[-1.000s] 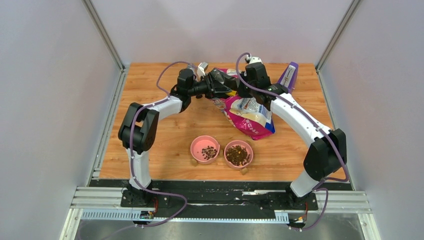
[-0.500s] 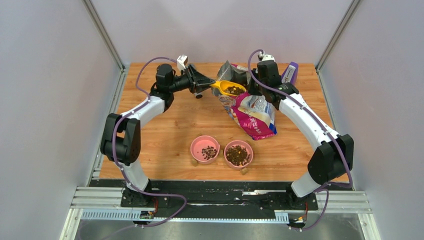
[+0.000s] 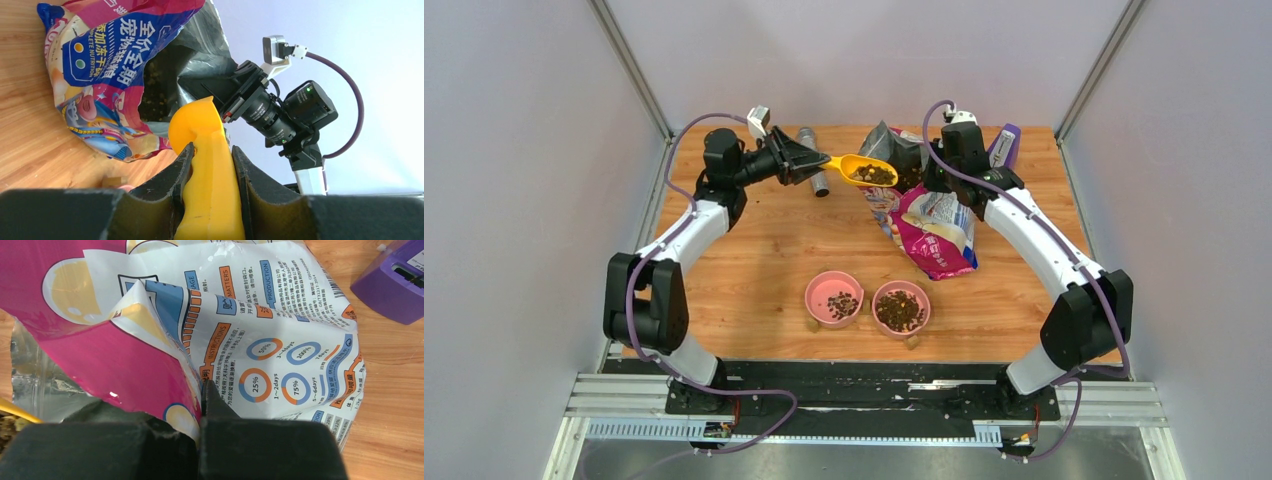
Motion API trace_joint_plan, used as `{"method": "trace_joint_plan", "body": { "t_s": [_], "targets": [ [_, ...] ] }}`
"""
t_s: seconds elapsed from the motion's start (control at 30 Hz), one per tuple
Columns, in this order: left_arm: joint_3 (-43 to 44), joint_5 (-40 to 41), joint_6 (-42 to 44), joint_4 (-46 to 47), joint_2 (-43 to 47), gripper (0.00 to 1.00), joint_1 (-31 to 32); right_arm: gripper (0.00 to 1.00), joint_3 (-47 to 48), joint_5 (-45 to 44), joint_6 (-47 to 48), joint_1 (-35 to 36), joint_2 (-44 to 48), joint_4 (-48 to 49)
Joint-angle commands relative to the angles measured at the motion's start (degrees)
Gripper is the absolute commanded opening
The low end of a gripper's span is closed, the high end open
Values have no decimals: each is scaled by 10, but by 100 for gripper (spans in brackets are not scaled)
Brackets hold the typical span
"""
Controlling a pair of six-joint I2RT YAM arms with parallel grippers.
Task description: Serve the pet food
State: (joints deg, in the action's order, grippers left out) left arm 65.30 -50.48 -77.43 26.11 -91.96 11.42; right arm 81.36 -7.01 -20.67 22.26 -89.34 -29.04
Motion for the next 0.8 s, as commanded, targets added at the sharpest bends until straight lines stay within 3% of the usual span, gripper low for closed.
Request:
{"method": "trace_joint_plan", "body": {
  "t_s": [0.0,0.3,0.63,0.77],
  "targets": [
    [-7,1,0,-6,44,0,-15,0,-4,-17,16,-7,8,-23],
    [-76,15,-134,116,85,0,-31,0,6,-15,17,-11,7,-23],
    [-153,-8,-150,113,176,0,-45,0,13,-4,25,-26,5,-23],
    [-174,-32,-113,58,226,0,-59,0,14,2,29,-31,4,-23]
  ]
}}
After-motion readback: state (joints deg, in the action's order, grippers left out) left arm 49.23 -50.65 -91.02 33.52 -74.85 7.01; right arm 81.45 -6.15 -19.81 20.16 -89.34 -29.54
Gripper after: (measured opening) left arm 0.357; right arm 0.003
